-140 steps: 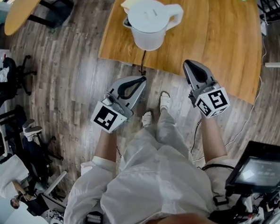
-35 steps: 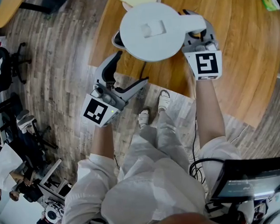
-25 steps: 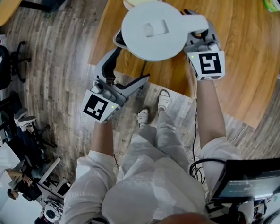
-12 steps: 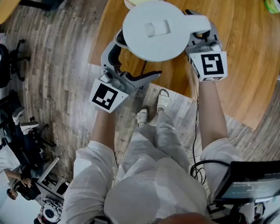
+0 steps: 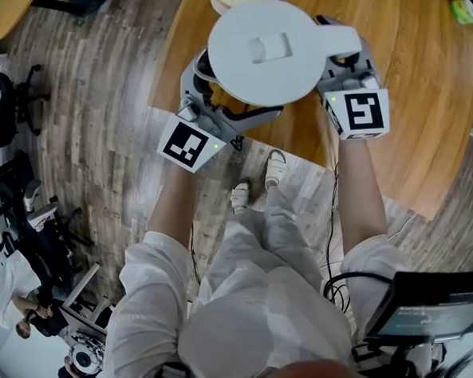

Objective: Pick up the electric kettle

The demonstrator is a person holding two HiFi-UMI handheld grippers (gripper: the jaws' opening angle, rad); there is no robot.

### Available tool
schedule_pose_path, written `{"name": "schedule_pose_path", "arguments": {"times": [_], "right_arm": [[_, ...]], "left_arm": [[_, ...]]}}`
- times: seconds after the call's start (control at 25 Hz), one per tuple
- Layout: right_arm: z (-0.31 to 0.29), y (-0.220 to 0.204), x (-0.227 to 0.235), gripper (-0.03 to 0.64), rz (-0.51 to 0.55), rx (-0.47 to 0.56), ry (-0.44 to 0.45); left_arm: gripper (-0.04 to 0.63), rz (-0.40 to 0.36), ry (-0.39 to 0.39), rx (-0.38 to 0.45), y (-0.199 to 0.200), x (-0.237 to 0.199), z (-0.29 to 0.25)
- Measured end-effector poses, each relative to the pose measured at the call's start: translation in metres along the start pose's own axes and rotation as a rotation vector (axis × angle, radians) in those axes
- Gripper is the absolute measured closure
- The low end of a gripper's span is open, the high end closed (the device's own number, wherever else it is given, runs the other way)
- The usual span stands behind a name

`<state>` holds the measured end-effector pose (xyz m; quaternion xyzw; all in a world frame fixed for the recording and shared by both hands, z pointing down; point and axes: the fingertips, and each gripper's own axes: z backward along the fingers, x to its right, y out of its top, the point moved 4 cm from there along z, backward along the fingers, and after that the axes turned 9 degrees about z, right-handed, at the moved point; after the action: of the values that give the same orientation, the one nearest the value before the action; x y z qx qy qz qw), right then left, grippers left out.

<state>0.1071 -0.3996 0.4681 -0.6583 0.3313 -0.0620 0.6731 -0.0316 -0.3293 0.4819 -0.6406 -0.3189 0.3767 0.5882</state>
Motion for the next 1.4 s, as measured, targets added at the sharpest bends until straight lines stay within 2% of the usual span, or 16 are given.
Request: {"name": "schedule_pose_path", "arguments": {"times": [0.36, 0.84, 1.12, 1.4], "right_arm": [[-0.006, -0.001, 0.003, 0.577, -0.025, 0.011, 0.003], [0.000, -0.002, 0.012, 0.580, -0.084, 0.026, -0.019], [0.007, 0.032, 0.022, 0.580, -0.072, 0.038, -0.031], [0.036, 0.091, 0.041, 0.580, -0.065, 0.029, -0.063]], "left_arm": [[0.010, 0.020, -0.023, 0.013, 0.001, -0.008, -0.003], [0.011, 0.001, -0.032, -0.005, 0.009, -0.005, -0.010], [0.011, -0.013, -0.048, 0.033, 0.042, 0.001, -0.006], [0.011, -0.020, -0.095, 0.076, 0.102, 0.025, -0.001]]}}
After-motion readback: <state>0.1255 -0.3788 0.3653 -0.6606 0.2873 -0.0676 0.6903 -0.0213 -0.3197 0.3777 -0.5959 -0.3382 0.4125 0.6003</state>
